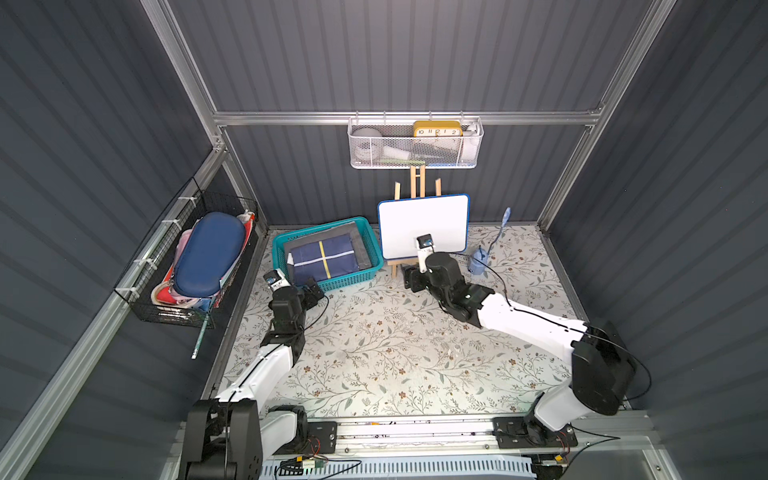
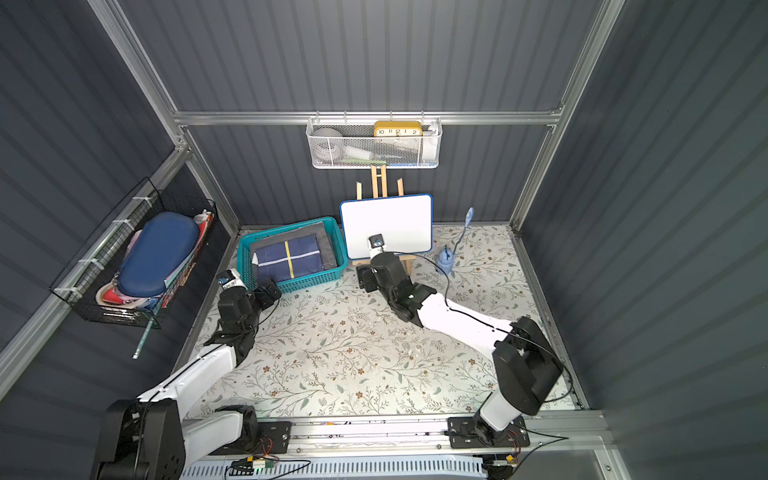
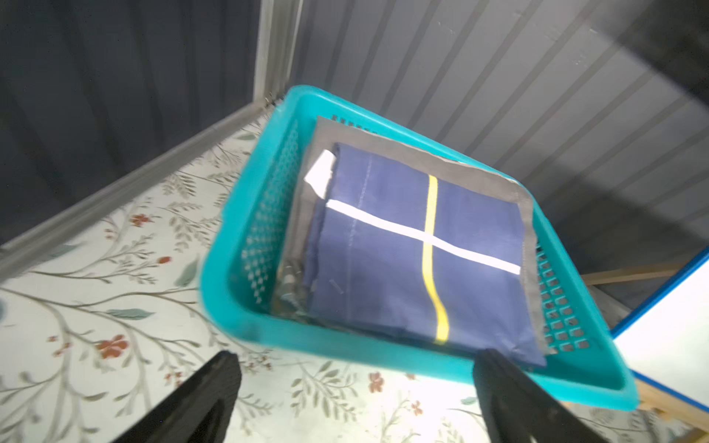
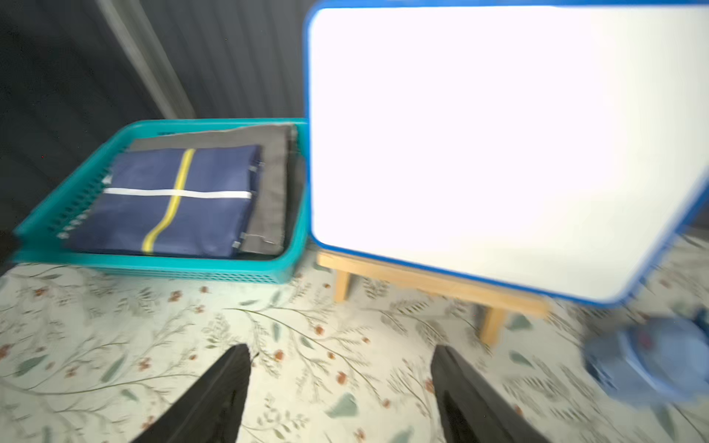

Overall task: Put the folded pillowcase in the basket
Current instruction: Reset both arms

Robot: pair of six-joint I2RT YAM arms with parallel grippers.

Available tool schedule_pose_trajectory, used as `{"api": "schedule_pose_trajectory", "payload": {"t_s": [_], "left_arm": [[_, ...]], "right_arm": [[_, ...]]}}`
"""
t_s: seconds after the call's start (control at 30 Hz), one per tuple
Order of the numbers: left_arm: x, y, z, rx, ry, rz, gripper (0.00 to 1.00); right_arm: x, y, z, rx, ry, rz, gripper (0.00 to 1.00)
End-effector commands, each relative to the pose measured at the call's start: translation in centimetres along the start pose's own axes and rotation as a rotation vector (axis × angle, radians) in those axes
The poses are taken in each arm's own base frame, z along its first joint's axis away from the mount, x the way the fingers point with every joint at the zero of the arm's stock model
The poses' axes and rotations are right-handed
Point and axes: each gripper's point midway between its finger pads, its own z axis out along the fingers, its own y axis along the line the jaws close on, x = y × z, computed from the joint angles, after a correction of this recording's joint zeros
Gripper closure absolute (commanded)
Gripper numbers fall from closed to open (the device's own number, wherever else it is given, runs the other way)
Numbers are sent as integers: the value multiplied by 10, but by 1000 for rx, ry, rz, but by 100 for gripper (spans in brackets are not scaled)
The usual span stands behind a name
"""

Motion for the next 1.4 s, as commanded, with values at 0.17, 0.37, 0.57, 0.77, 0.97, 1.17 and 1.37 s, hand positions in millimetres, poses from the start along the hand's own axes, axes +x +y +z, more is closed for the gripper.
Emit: {"api": "schedule_pose_trajectory", "payload": {"t_s": [0.17, 0.37, 0.57, 0.77, 0.97, 1.17, 1.37], "left_arm": [[-31, -3, -3, -18, -208, 243, 0], [1, -11, 23, 44, -134, 320, 0], [8, -31, 17, 177, -238, 427, 0], [32, -43, 42, 253, -193, 488, 0], [41, -47, 48, 289, -169, 505, 0], [39, -38, 56, 243, -145, 470, 0], [39, -38, 56, 242, -143, 470, 0]], "right_arm": [[33, -160, -56, 582, -81, -30, 6], [74, -233, -72, 825, -30, -10, 1], [115, -249, -60, 891, -18, -50, 1], [107, -245, -52, 817, -148, -86, 1], [126, -262, -45, 626, -136, 82, 1], [147, -275, -29, 506, -12, 218, 1], [147, -275, -28, 491, -26, 219, 1]]}}
